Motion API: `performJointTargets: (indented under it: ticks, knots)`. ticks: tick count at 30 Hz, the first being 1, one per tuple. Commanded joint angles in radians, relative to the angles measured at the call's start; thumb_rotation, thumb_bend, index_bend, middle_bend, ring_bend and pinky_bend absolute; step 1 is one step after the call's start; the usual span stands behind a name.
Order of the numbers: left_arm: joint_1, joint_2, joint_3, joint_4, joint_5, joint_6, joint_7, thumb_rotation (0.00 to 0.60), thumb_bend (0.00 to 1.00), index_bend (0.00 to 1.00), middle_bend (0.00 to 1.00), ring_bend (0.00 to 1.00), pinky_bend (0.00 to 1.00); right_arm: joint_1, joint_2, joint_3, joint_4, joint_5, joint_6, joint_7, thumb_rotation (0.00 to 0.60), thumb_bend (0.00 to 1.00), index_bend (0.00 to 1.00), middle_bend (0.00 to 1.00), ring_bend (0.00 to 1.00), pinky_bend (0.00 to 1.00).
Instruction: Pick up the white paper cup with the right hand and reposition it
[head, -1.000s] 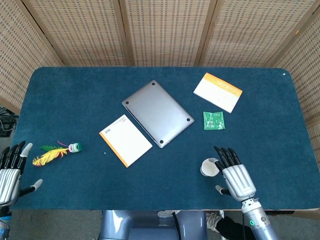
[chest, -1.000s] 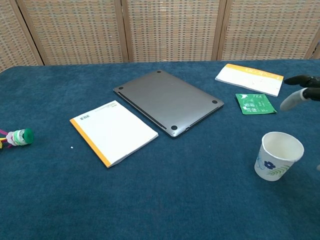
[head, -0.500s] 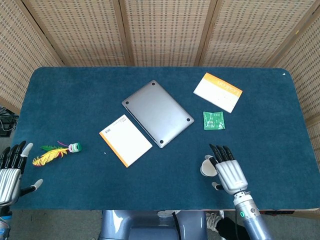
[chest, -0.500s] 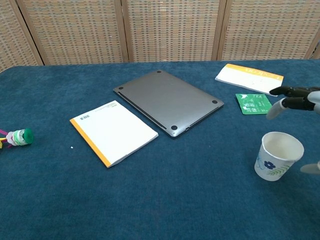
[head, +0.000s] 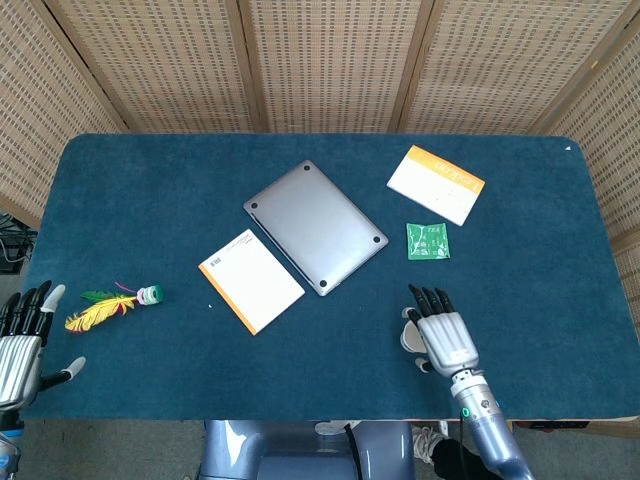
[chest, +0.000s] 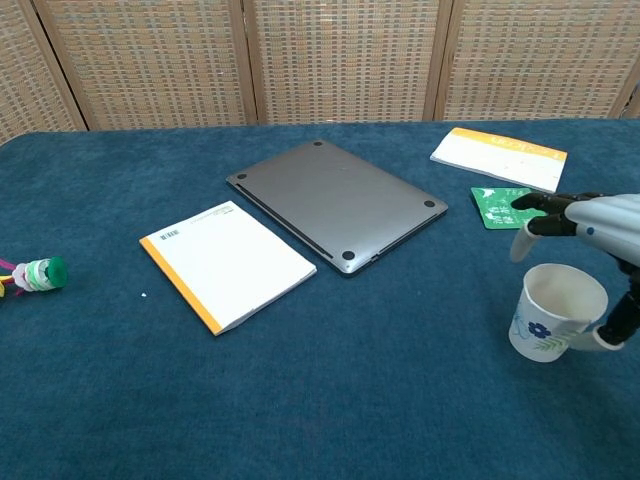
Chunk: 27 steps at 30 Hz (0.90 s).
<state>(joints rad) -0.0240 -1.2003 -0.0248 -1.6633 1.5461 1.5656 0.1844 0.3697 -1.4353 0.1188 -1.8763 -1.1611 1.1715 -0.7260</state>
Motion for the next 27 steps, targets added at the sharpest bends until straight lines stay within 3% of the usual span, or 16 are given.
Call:
performJointTargets:
  ticks: [1,8,13,19,24,27]
  knots:
    - [0.000,0.000,0.001,0.000,0.002,0.001,0.001,0.600,0.12,0.00,0.00,0.00,0.00,0.009,-0.012,0.002,0.013,0.006,0.005,-0.005,0.600,0.25,0.33,0.00,0.00,0.00]
    - [0.001,0.002,0.000,0.000,0.000,0.003,-0.007,0.600,0.12,0.00,0.00,0.00,0.00,0.031,-0.033,0.002,0.051,0.054,0.007,-0.016,0.600,0.25,0.37,0.00,0.00,0.00]
    - [-0.002,0.000,0.001,0.002,0.001,-0.002,-0.003,0.600,0.12,0.00,0.00,0.00,0.00,0.036,-0.041,-0.005,0.067,0.046,0.021,-0.002,0.600,0.26,0.45,0.05,0.00,0.00]
    - [-0.001,-0.002,0.002,0.002,0.002,-0.001,0.002,0.600,0.12,0.00,0.00,0.00,0.00,0.041,-0.044,-0.009,0.056,0.026,0.031,0.036,0.600,0.26,0.49,0.08,0.00,0.00]
    - [-0.002,-0.002,0.002,0.001,0.002,-0.001,0.003,0.600,0.12,0.00,0.00,0.00,0.00,0.056,-0.027,0.019,0.014,0.037,-0.001,0.132,0.600,0.27,0.49,0.08,0.00,0.00]
    - [-0.003,-0.004,0.002,0.004,0.000,-0.004,0.006,0.600,0.12,0.00,0.00,0.00,0.00,0.072,-0.028,0.062,0.001,0.042,-0.021,0.232,0.600,0.27,0.50,0.08,0.00,0.00]
